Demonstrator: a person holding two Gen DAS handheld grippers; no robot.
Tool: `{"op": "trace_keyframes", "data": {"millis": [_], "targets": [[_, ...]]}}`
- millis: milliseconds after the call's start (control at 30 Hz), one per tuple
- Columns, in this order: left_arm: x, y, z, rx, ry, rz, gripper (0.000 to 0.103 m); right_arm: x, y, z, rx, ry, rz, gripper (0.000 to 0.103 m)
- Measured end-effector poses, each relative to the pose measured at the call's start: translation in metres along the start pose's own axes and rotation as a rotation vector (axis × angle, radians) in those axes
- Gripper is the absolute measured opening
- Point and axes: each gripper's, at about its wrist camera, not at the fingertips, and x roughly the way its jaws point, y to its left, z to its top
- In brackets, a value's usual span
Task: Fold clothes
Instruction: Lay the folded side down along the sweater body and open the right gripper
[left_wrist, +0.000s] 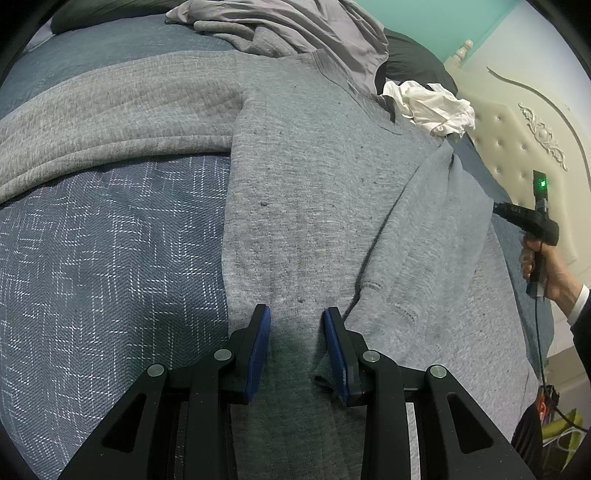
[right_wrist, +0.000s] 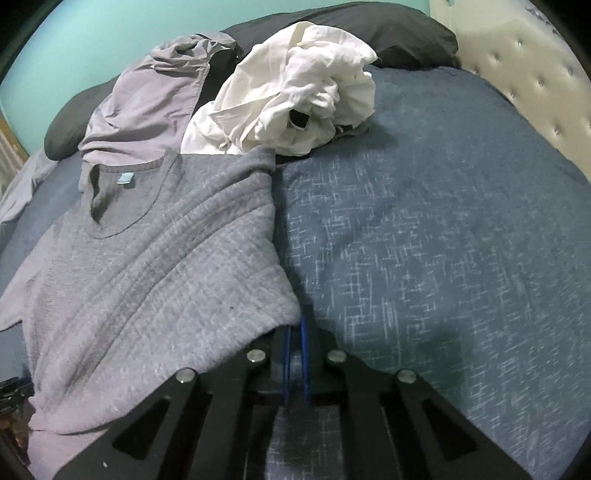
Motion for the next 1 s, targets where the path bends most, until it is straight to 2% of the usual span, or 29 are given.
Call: {"op": "trace_keyframes", "data": {"millis": [67,167,233,267,367,467,567,600,700,867,1000], "targets": [[0.0,0.0,0.0,0.002,0.001,0.001,0.033,0.006,0.002,0.0,-0.009,0.017,-0.012,0.004],[0.0,0.0,0.001,0.002,0.001,-0.001,0.033,0.013,-0.004,-0.002,0.093,0.034,0.132,0.006],[0.0,0.001,0.002,0.001,0.002,-0.003,0.033,0.012,-0.007,-0.001,0.124,0.012,0.169,0.008],[0.0,0.002,0.002,0.001,0.003,-0.003,0.033,0.012,-0.008,-0.001,0.137,0.008,0.181,0.01],[0.0,0.001,0.003,0.0,0.003,-0.004,0.033,0.019,-0.009,-0.005,0.148,0.046,0.164,0.026],[-0.003,0.002,0.004,-0.01,-0.002,-0.014,0.033,0.024,-0.011,-0.008,0.148,0.069,0.154,0.026],[-0.009,0.002,0.005,-0.016,-0.012,-0.022,0.033,0.022,-0.009,-0.003,0.119,0.052,0.144,0.026],[-0.011,0.002,0.005,-0.017,-0.014,-0.025,0.033,0.022,-0.008,-0.001,0.111,0.052,0.146,0.018],[-0.018,0.0,0.005,-0.019,-0.022,-0.057,0.033,0.021,-0.004,0.001,0.084,0.053,0.137,0.005],[-0.028,-0.013,0.006,0.027,-0.036,-0.102,0.033,0.014,-0.004,-0.001,0.071,0.024,0.111,0.005],[-0.015,-0.02,0.005,0.053,0.007,-0.103,0.033,0.012,-0.008,-0.004,0.081,0.024,0.112,0.005]]}}
